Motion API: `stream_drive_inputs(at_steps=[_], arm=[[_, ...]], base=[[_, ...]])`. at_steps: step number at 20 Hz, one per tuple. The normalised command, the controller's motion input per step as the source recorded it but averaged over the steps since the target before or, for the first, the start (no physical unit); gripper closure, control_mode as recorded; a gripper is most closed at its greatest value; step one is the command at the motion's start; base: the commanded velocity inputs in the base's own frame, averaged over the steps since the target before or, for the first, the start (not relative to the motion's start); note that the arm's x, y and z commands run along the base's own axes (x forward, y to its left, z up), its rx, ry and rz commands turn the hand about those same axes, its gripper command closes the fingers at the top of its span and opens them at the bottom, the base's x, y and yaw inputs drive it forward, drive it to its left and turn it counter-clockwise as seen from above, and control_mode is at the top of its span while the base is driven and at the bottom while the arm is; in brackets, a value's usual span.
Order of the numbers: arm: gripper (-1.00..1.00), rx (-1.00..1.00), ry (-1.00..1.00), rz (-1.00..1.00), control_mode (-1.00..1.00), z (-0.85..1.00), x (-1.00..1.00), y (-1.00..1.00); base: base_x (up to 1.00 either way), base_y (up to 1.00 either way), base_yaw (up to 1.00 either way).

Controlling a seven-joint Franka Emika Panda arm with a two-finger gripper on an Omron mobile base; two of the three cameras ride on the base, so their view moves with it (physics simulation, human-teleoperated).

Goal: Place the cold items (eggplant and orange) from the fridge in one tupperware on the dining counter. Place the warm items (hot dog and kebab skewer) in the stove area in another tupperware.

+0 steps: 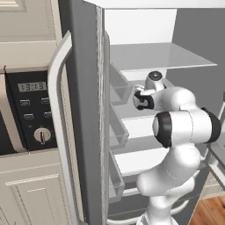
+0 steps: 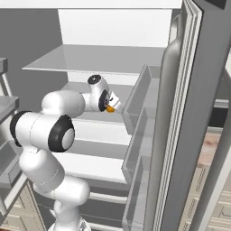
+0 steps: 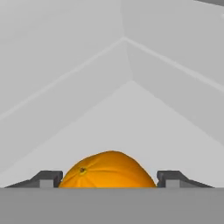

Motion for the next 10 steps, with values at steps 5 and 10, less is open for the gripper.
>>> stream_drive_inputs(at_steps=[5,10], arm=[[1.0,0.19,0.42,-0.09,-1.0,-0.44,-0.93,0.0],[1.0,0.21,0.3,0.05,-1.0,0.03,-0.95,0.11]], base=[[0.0,0.0,0.0],[0.0,0.0,0.0]])
